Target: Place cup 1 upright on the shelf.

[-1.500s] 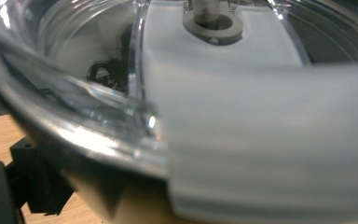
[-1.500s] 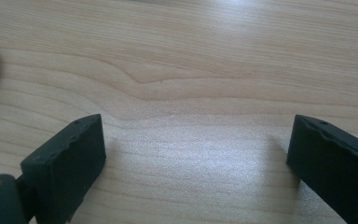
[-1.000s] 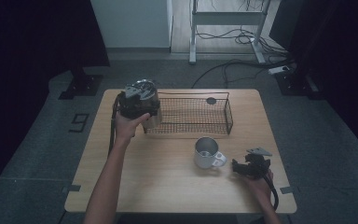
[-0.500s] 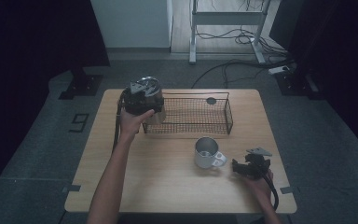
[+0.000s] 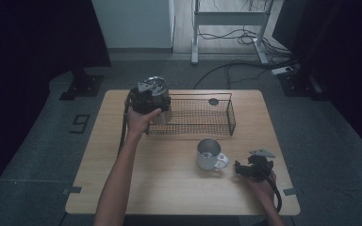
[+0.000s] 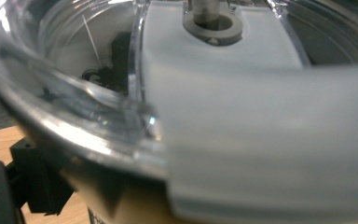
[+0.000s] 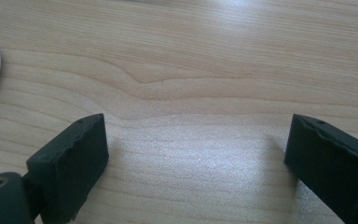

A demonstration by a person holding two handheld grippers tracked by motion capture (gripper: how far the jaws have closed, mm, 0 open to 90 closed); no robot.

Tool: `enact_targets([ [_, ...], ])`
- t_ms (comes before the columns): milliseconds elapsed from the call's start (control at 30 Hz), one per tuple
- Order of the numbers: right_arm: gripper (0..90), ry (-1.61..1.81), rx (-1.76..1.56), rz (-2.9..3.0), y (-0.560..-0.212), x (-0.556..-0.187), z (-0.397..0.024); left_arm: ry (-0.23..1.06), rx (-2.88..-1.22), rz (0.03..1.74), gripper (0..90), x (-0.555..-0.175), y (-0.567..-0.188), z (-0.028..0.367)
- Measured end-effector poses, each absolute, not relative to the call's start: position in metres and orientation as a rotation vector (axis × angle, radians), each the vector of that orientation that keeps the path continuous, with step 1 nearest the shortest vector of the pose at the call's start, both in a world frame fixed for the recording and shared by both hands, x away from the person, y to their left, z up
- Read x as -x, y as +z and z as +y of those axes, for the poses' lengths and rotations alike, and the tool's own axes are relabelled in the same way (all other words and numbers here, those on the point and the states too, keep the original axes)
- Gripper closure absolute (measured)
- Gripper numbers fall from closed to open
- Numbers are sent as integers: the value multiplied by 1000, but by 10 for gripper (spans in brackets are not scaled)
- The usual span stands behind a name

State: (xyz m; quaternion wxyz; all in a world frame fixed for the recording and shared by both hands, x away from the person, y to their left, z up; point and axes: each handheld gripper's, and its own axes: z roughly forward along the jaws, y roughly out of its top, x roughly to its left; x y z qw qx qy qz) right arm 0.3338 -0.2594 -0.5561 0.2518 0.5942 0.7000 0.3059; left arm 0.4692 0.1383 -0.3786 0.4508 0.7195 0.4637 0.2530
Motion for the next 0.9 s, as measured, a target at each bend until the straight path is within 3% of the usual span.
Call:
enact_targets([
  [900,64,836,-1611,1907,-556,-334,-259,619,-1802,1144,39,-499,-390,122],
])
